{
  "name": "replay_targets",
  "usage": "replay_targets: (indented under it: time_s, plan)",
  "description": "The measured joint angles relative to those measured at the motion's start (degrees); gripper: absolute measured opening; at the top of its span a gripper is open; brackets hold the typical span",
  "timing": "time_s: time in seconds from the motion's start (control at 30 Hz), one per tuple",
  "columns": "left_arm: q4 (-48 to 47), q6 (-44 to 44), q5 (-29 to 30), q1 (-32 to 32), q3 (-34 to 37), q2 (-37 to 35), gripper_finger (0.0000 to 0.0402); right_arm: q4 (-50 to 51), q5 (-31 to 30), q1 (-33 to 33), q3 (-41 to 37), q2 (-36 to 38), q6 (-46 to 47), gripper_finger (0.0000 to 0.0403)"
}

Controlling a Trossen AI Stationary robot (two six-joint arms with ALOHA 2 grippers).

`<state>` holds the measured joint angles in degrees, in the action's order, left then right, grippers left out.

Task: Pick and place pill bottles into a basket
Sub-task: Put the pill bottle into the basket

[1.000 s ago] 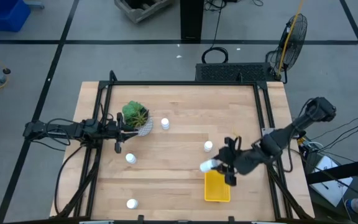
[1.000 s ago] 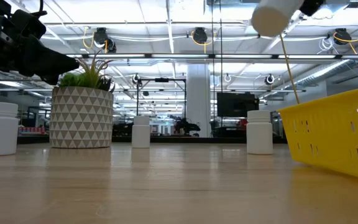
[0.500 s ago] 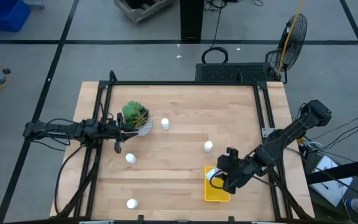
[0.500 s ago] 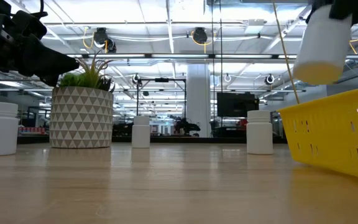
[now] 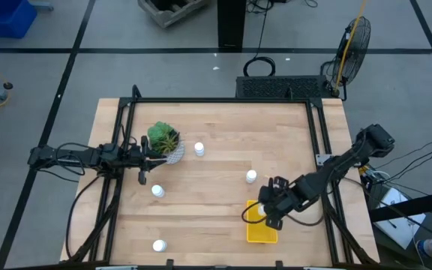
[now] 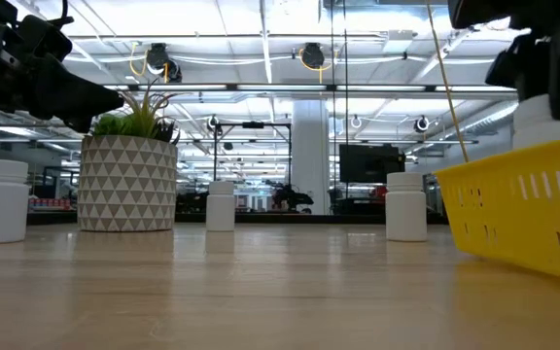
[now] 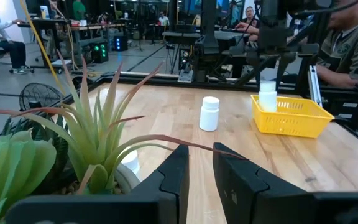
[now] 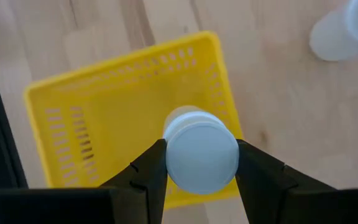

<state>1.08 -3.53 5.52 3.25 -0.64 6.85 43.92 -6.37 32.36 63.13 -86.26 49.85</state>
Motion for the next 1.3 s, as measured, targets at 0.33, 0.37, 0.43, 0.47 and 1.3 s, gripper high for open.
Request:
replay_targets:
  time_s: [0.33, 0.37, 0.43, 0.47, 1.3]
  plan:
    - [0.0, 0.0, 0.0, 0.0, 0.0, 0.0, 0.0076, 2.3, 0.6, -0.1, 0.0, -0.8, 0.8, 0.0143]
    - [0.0, 0.0, 0.0, 0.0, 0.0, 0.0, 0.0076, 2.7, 0.6, -0.1, -0.3, -0.8, 1.0, 0.0143]
    - [0.0, 0.0, 0.0, 0.0, 0.0, 0.0, 0.0077, 2.2, 0.5, -0.5, -1.7, -0.8, 1.0, 0.0143]
    - [0.0, 0.0, 0.0, 0.0, 0.0, 0.0, 0.0076, 1.3, 0.5, -0.6, -2.7, -0.8, 1.1, 0.0143]
    - [0.0, -0.4, 0.0, 0.0, 0.0, 0.0, 0.0076, -8.3, 2.0, -1.9, -8.0, -0.3, 0.3, 0.0158]
